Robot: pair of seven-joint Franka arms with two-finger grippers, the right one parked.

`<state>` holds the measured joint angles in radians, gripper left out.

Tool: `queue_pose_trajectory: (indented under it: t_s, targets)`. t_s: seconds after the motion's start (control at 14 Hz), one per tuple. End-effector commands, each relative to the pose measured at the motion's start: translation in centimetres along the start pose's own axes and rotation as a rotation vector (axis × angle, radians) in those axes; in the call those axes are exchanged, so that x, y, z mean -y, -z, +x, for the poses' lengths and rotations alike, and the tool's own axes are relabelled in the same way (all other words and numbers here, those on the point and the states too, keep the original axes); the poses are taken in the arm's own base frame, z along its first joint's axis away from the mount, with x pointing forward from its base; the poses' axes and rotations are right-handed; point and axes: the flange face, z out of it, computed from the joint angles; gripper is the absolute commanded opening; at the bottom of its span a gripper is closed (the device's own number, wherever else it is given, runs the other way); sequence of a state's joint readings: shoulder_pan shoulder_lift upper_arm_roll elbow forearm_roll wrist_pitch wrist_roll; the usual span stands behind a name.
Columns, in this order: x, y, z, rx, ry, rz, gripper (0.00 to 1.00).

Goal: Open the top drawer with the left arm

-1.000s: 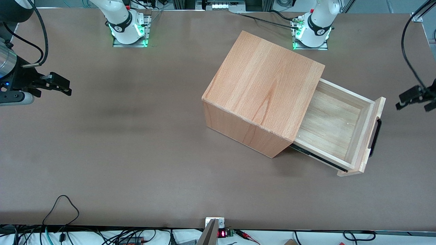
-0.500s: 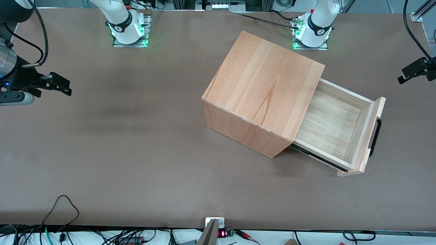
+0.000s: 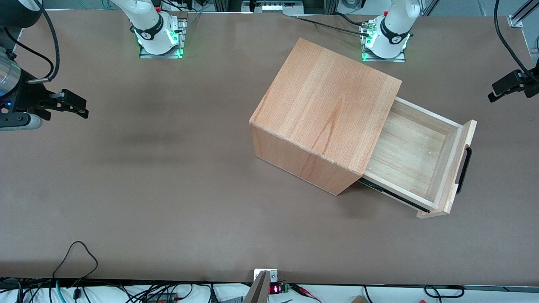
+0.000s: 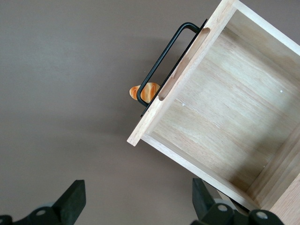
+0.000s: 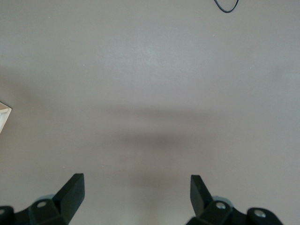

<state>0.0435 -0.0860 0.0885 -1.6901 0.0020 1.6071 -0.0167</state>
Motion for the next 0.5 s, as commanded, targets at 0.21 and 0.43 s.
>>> queue_pose_trajectory:
  t_s: [0.21, 0.43]
  targets:
    - [-0.15, 0.67, -0.20, -0.002, -0.006, 0.024, 1.00]
    - [-0.18, 0.67, -0.20, -0.002, -0.006, 0.021, 1.00]
